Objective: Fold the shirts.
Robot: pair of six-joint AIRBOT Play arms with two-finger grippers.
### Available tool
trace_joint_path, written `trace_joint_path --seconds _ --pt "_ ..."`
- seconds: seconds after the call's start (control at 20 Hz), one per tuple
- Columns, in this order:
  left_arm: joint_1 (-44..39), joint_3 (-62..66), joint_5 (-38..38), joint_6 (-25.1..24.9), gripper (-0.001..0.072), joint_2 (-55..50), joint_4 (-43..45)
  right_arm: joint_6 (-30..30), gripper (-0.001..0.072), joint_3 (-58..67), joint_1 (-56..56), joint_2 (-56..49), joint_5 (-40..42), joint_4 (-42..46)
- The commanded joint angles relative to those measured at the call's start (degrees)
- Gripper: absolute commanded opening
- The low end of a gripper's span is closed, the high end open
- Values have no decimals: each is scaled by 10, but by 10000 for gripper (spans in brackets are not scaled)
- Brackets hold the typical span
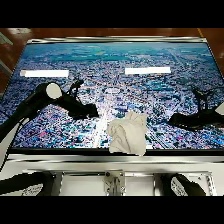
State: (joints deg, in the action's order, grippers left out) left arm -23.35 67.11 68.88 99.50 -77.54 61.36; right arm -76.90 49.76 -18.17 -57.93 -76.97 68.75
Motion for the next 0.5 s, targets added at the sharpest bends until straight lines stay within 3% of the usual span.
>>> trace_joint_path --seconds 0.0,0.1,0.2,0.3,0.45 --pt "20 -104 -48 -24 709 17 -72 29 679 -3 -72 -61 -10 -83" --pt "-9 -167 -155 -49 704 10 -161 38 679 -3 -72 -96 -33 -92" --pt "-44 -193 -223 -66 629 -8 -211 43 679 -3 -68 -123 -45 -102" --pt "-75 -192 -254 -76 631 -38 -241 44 679 -3 -68 -140 -44 -118" --pt "-103 -192 -294 -150 658 -86 -348 43 679 -3 -68 -158 -48 -141"
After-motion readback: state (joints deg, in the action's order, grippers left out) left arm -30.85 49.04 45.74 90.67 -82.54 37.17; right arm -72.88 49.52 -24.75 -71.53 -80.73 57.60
